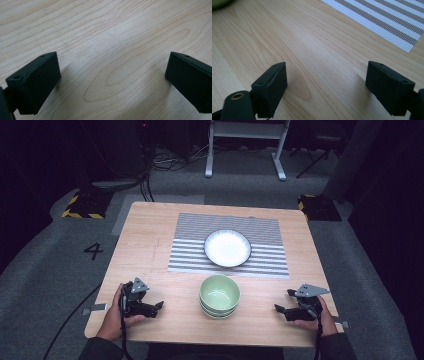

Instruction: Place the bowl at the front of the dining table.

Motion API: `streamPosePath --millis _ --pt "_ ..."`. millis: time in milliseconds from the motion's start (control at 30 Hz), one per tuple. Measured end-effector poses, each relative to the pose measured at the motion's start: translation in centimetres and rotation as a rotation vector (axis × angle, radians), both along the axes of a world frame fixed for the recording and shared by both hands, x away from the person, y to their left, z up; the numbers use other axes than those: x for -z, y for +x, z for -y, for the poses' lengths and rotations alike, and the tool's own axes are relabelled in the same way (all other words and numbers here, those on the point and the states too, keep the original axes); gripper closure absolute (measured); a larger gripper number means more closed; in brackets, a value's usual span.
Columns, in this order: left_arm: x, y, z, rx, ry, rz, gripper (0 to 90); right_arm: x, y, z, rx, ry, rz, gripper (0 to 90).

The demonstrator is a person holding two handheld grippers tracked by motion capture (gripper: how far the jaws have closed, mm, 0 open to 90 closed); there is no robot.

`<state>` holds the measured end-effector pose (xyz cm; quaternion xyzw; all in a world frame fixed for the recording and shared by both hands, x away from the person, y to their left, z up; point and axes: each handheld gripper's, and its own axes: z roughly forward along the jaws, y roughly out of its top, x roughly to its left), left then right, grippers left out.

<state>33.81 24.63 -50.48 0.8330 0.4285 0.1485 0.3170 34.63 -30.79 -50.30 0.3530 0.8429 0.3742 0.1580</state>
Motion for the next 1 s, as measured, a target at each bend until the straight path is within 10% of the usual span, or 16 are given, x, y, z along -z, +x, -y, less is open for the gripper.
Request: streamPosePath --millis 1000 --pt "0.0 0.0 0.0 -0.001 0.001 0.000 0.1 -6.4 -1.1 -3.8 -0.153 0.076 0.117 18.1"
